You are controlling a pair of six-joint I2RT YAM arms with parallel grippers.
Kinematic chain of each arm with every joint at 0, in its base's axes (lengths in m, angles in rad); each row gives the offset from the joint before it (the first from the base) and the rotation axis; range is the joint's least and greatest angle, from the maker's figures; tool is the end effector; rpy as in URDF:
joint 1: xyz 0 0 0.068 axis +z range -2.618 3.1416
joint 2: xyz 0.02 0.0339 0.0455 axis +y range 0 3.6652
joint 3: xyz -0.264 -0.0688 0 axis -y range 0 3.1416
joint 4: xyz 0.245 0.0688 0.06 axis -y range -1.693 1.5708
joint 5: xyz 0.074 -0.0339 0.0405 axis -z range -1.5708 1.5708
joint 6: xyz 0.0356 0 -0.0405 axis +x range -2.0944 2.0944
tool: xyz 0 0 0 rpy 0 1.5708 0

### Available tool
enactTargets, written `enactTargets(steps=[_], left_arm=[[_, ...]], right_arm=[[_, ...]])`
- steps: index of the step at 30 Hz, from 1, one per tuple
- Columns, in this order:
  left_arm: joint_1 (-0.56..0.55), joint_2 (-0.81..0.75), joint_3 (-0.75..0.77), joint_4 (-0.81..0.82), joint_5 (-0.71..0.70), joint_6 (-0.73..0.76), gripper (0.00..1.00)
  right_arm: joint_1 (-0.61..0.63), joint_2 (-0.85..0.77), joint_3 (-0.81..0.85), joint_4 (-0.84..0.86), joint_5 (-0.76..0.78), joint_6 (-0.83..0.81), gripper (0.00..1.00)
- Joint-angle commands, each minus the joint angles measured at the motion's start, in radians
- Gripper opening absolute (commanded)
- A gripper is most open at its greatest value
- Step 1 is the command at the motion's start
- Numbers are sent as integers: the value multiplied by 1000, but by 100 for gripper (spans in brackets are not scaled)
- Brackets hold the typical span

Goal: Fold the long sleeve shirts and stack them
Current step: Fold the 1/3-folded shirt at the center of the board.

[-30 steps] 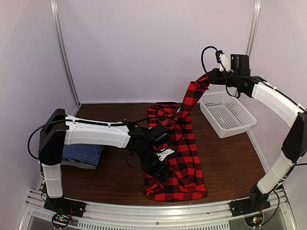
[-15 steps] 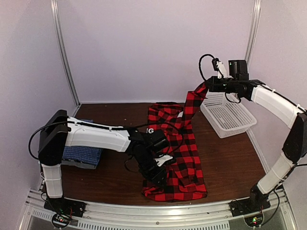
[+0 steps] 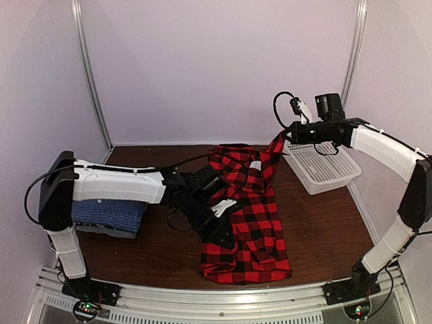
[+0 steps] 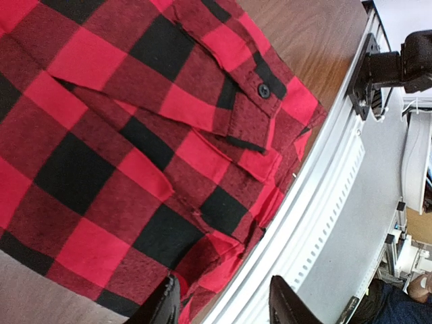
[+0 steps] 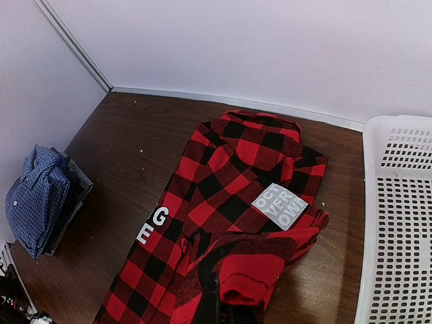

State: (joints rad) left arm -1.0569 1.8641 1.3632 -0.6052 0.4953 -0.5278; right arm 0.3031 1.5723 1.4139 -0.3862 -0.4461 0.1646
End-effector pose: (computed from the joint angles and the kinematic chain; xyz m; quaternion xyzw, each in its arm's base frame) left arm 0.1756 -0.3455 0.2070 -0.3012 -0.8959 0.3264 0.0131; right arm 0.3414 0.1229 0.3431 -0.1671 0.8401 0.2984 0.4210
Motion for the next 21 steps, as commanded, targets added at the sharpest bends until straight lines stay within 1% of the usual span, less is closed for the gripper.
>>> enactTargets(steps=[1, 8, 14, 17, 21], left_arm=[[59, -39, -79, 95, 20, -67, 43], [58, -14, -174, 177, 112, -92, 40], [42, -1, -239, 241, 186, -115, 39], [42, -19, -262, 263, 167, -142, 39], [65, -81, -285, 272, 92, -182, 41]], right_arm=[[62, -28, -27, -58, 8, -16, 0], [147, -13, -39, -99, 46, -6, 0], [241, 25, -10, -186, 126, -36, 0], [309, 51, 4, -256, 183, -50, 0], [389, 81, -2, -319, 224, -57, 0]])
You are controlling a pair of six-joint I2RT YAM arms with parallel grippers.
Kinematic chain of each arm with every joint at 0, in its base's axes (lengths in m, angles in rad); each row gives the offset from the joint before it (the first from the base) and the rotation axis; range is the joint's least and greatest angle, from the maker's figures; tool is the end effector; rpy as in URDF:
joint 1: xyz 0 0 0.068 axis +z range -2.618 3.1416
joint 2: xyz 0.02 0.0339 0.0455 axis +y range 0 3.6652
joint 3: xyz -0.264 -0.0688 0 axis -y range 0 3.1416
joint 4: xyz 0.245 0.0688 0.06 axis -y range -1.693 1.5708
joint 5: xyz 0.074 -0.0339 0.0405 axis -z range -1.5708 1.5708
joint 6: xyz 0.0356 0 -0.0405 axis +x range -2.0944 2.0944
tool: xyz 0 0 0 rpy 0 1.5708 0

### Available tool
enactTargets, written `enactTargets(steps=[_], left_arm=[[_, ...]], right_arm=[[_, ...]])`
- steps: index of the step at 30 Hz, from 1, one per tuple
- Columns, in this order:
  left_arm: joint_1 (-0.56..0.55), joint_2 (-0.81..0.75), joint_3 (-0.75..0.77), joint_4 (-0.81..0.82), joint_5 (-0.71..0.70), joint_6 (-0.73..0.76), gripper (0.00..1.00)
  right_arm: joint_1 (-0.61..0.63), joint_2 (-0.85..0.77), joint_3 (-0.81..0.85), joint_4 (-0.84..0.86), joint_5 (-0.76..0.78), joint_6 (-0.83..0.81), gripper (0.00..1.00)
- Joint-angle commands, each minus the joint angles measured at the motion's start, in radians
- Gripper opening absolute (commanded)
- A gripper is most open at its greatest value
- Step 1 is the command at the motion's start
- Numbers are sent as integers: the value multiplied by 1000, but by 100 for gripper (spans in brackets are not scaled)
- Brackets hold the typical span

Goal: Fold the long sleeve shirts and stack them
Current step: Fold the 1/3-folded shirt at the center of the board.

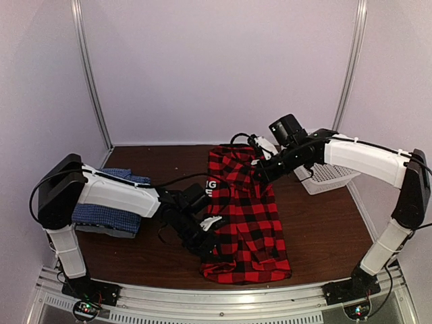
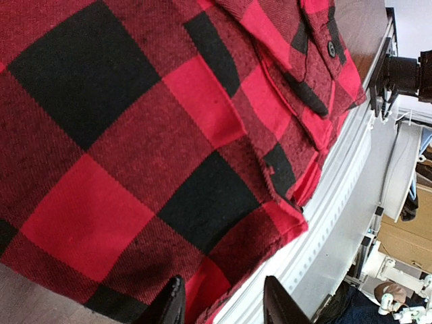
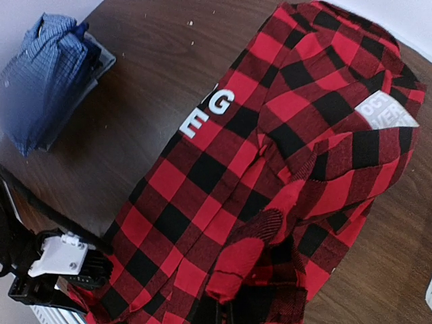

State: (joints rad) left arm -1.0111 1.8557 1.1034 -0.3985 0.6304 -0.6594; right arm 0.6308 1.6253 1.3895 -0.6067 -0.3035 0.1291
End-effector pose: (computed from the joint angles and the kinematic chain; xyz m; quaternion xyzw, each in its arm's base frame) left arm 0.1712 -0.3128 0.1494 -0.2263 -0.9042 0.3504 0.0918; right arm 0.2832 0.2200 0.2976 -0.2814 0.8814 0.2618 0.2746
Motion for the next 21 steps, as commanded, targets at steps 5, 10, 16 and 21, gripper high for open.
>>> enactTargets(steps=[5, 10, 16, 21], left_arm=[[125, -185, -98, 89, -140, -122, 41], [219, -257, -151, 111, -179, -134, 42], [246, -249, -161, 122, -187, -113, 42], [246, -235, -167, 140, -183, -102, 42]], right_arm=[[151, 65, 10, -157, 105, -21, 0], [230, 140, 23, -175, 108, -8, 0], [320, 239, 86, -206, 90, 4, 0], [363, 290, 122, -217, 71, 22, 0]])
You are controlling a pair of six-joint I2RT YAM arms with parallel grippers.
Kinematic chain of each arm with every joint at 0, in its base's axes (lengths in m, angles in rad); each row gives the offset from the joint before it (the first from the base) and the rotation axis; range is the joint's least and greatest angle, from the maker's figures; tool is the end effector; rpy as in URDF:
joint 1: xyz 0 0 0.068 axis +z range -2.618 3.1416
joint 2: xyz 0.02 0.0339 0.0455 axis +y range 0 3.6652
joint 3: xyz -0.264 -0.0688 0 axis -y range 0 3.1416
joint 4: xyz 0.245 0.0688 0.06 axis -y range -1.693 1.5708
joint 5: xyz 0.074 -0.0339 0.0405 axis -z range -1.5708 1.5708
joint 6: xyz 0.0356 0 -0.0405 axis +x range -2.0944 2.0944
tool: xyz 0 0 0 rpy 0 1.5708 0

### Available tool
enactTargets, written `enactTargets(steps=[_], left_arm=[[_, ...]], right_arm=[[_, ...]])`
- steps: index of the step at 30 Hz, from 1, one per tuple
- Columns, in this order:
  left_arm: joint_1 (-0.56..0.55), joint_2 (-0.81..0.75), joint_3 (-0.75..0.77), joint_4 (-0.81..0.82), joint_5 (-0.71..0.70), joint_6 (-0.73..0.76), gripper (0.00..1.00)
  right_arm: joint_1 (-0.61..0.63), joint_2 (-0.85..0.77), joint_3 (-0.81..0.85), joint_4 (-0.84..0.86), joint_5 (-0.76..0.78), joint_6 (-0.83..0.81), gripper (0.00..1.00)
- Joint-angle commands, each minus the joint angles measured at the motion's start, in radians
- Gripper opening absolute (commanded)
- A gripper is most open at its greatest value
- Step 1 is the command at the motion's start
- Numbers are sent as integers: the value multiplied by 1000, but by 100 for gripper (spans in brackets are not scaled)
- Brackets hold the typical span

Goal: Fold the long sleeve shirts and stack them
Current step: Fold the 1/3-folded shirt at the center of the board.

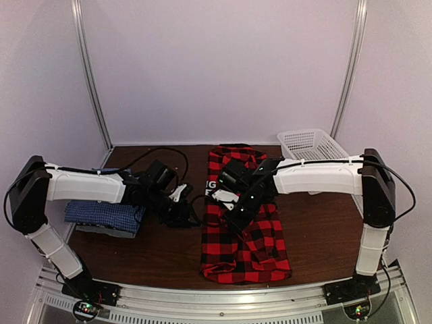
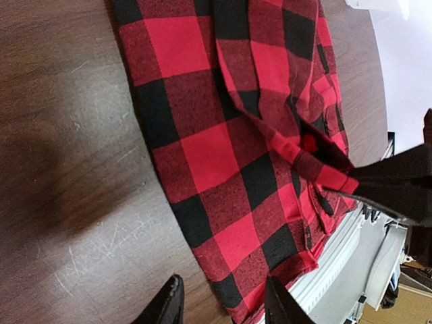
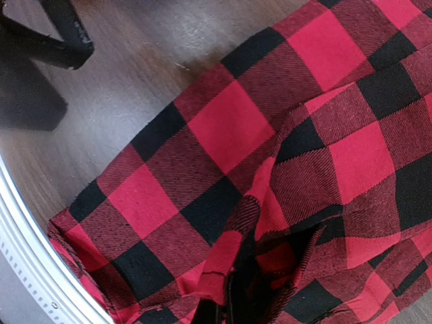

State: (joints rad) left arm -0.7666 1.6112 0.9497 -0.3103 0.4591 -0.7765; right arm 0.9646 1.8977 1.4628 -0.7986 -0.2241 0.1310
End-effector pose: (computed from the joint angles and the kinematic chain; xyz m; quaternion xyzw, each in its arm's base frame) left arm 0.2199 -0.2337 0.1867 0.0625 0.9307 -0.3562 0.0544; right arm 0.2147 0.3236 0.2121 -0.4138 0.8882 0.1810 0.0850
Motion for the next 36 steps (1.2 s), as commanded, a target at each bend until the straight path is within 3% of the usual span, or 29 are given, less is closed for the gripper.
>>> enactTargets(steps=[1, 25, 29, 33, 36], left_arm=[[1, 12, -15, 58, -7, 16, 42], [2, 39, -32, 104, 22, 19, 42], [1, 50, -26, 105, 24, 19, 42], [1, 51, -15, 105, 28, 18, 42], [1, 49, -7, 105, 35, 22, 43]], right_arm=[[32, 21, 53, -22, -15, 24, 0], [126, 57, 46, -41, -91, 50, 4], [129, 41, 30, -9, -92, 67, 20], [127, -36, 13, 54, -82, 96, 50], [114, -104, -12, 112, -78, 119, 63]])
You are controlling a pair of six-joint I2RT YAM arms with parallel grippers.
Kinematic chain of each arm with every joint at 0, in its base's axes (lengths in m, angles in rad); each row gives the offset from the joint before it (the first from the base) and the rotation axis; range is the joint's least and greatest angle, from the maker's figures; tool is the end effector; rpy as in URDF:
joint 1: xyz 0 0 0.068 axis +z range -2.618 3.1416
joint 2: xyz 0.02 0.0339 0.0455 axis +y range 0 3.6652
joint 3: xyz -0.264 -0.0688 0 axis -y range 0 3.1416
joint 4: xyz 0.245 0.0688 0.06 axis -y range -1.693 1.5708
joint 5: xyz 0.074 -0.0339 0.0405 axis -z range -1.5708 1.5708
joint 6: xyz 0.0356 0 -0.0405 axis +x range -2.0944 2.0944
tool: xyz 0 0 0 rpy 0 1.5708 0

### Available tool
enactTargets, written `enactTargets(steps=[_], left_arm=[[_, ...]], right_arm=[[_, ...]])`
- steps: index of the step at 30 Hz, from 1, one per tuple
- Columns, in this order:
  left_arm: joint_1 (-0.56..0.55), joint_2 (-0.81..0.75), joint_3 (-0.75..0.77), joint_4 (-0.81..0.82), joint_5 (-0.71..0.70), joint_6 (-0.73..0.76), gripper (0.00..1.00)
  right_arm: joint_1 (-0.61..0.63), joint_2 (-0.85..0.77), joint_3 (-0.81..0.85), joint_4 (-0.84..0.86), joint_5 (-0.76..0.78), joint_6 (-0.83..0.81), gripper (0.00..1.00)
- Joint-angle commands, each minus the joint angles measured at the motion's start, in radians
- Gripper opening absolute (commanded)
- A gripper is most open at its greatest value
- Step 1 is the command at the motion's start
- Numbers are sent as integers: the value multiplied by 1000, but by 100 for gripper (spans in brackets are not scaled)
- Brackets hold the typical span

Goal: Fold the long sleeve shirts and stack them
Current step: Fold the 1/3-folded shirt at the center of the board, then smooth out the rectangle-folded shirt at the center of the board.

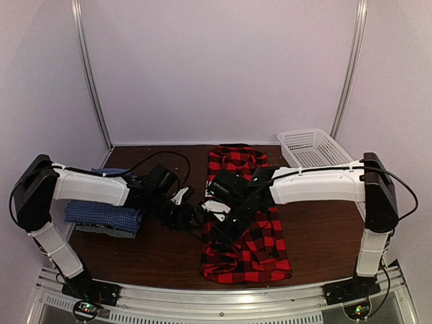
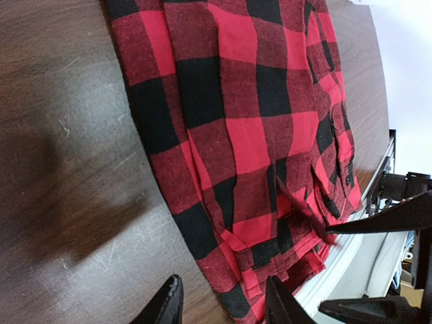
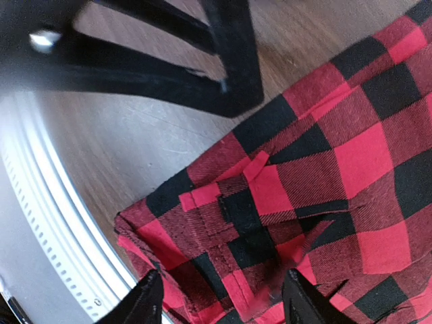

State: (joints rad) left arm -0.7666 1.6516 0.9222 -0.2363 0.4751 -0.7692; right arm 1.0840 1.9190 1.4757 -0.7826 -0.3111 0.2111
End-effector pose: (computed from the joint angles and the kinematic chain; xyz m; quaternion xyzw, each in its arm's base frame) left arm 0.2221 -0.2365 0.1712 0.0689 0.9279 -0.3627 0.0523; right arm 0.1745 0.3530 0.2092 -0.4355 0.8708 0.2240 0.0431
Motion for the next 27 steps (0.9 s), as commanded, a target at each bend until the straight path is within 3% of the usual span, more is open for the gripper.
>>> enactTargets(steps=[1, 7, 15, 22, 27], left_arm=[[-1, 8, 24, 31, 22, 17, 43], [-29, 20, 61, 31, 24, 15, 42], [-79, 118, 181, 24, 10, 14, 41], [-56, 239, 331, 25, -96, -30, 34], [-36, 275, 355, 63, -126, -62, 33]], right_arm=[[-17, -151, -41, 121, 15, 52, 64], [-108, -282, -185, 257, 24, 120, 63], [-345, -409, -373, 519, -8, 227, 50], [-444, -248, -288, 674, -82, 237, 43], [-512, -85, -181, 756, -195, 250, 39]])
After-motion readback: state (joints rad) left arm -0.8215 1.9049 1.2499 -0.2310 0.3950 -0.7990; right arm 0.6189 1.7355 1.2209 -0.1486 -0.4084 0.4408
